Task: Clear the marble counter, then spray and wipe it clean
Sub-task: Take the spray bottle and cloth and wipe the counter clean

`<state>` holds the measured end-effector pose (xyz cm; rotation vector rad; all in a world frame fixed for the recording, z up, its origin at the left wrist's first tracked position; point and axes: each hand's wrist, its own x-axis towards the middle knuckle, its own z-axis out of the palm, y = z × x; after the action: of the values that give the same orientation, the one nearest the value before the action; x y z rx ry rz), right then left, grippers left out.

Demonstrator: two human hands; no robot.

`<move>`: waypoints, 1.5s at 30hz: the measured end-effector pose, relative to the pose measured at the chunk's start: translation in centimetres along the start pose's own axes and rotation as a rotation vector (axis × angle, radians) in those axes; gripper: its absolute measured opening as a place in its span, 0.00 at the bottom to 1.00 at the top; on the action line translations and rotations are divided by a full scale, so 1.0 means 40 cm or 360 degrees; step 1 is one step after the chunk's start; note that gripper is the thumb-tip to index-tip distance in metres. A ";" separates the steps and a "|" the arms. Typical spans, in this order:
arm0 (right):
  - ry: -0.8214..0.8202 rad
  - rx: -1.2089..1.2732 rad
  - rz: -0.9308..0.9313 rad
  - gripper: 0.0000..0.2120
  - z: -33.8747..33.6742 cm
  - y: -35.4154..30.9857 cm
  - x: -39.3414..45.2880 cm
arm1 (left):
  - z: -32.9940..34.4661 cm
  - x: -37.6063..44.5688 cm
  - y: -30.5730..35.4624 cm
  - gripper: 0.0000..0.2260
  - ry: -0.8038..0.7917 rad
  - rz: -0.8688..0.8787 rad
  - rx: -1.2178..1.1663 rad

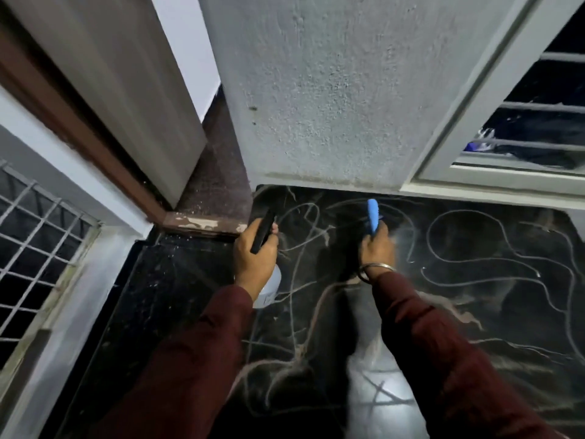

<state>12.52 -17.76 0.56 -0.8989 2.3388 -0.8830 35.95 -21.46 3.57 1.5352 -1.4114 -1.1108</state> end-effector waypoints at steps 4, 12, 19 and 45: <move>-0.0521 -0.0478 -0.0380 0.22 0.136 0.038 -0.015 | 0.007 0.032 -0.067 0.12 0.0003 0.0028 -0.0060; -0.0344 -0.1206 -0.0790 0.32 0.304 0.121 0.063 | 0.049 0.084 -0.117 0.11 0.0194 -0.0031 -0.0242; -0.0213 -0.0937 -0.0561 0.30 0.482 -0.052 0.182 | 0.053 0.081 -0.153 0.07 0.0274 0.0189 -0.0238; -0.0738 -0.1185 -0.1432 0.27 0.498 -0.076 0.144 | 0.059 0.075 -0.137 0.11 0.0374 0.0313 -0.0109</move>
<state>22.30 -31.48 -11.90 -2.2644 1.7827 0.0196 35.59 -23.85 -2.68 1.3953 -1.3176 -0.8234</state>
